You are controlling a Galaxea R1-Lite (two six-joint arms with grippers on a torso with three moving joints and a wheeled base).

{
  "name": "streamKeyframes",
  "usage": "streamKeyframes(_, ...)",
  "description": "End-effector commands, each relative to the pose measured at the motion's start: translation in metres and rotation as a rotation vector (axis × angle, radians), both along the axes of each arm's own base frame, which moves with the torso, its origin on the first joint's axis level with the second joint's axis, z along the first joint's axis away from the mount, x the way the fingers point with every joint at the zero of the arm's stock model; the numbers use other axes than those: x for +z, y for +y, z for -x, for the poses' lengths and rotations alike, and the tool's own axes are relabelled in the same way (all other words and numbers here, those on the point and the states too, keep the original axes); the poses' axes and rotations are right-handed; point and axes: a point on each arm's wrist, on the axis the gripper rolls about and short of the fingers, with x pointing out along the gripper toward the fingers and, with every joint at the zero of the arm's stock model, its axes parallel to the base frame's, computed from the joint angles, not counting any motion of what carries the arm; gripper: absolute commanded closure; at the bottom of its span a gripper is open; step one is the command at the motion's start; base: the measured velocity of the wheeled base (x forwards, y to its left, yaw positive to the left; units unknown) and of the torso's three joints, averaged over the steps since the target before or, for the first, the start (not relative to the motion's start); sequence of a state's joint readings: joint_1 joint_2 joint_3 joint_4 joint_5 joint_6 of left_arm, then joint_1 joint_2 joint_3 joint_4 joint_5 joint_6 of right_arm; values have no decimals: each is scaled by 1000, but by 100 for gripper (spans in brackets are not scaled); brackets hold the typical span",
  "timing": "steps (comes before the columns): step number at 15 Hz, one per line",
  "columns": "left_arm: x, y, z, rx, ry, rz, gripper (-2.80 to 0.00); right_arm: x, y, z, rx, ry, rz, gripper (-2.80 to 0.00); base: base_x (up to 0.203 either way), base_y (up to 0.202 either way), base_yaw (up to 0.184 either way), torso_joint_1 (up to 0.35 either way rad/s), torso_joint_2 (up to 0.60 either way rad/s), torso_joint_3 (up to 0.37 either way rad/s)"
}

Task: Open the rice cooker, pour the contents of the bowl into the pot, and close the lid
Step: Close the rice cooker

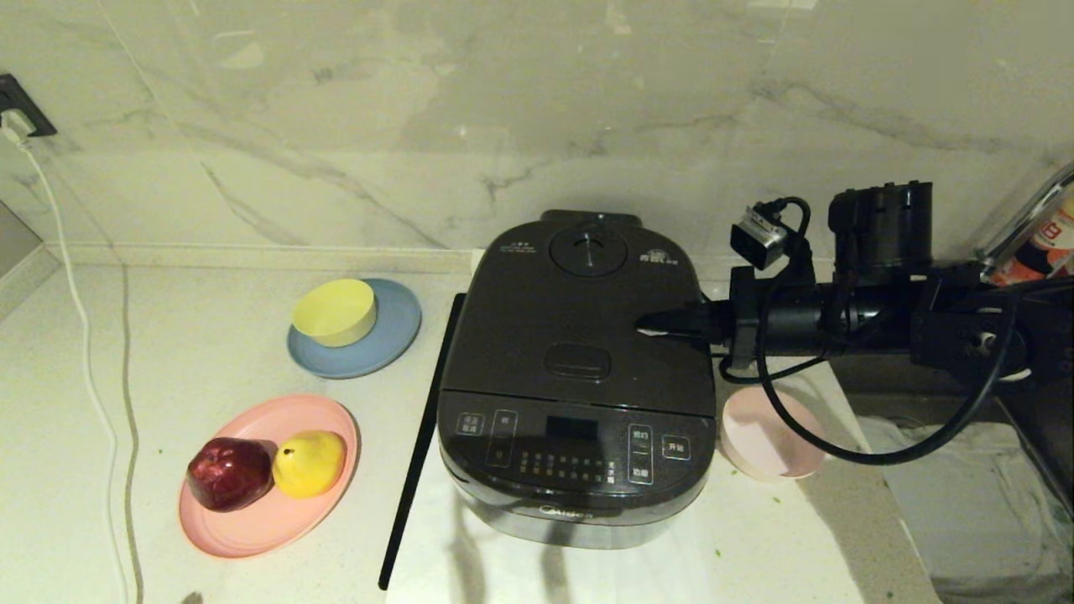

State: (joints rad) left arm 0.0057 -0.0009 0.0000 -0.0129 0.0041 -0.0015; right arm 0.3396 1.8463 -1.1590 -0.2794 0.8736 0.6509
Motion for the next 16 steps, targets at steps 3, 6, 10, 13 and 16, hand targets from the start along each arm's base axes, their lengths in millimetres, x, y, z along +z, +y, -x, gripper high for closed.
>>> streamKeyframes(3,-3,0,-1,0,10,1,0,38,-6,8,-15,-63,-65,0,0,0,0,0,0,0)
streamKeyframes(6,-2,0,-1,1,9,0,0,49,-7,10,-15,-92,-78,0,0,0,0,0,0,0)
streamKeyframes(10,-2,0,-1,1,9,0,0,58,-8,14,-11,-122,-88,0,0,0,0,0,0,0)
streamKeyframes(13,-2,0,-1,1,9,1,0,50,-4,12,-3,-98,-80,0,0,0,0,0,0,0)
streamKeyframes(16,-3,0,-1,-1,10,0,0,45,-3,10,-5,-76,-72,0,0,0,0,0,0,0)
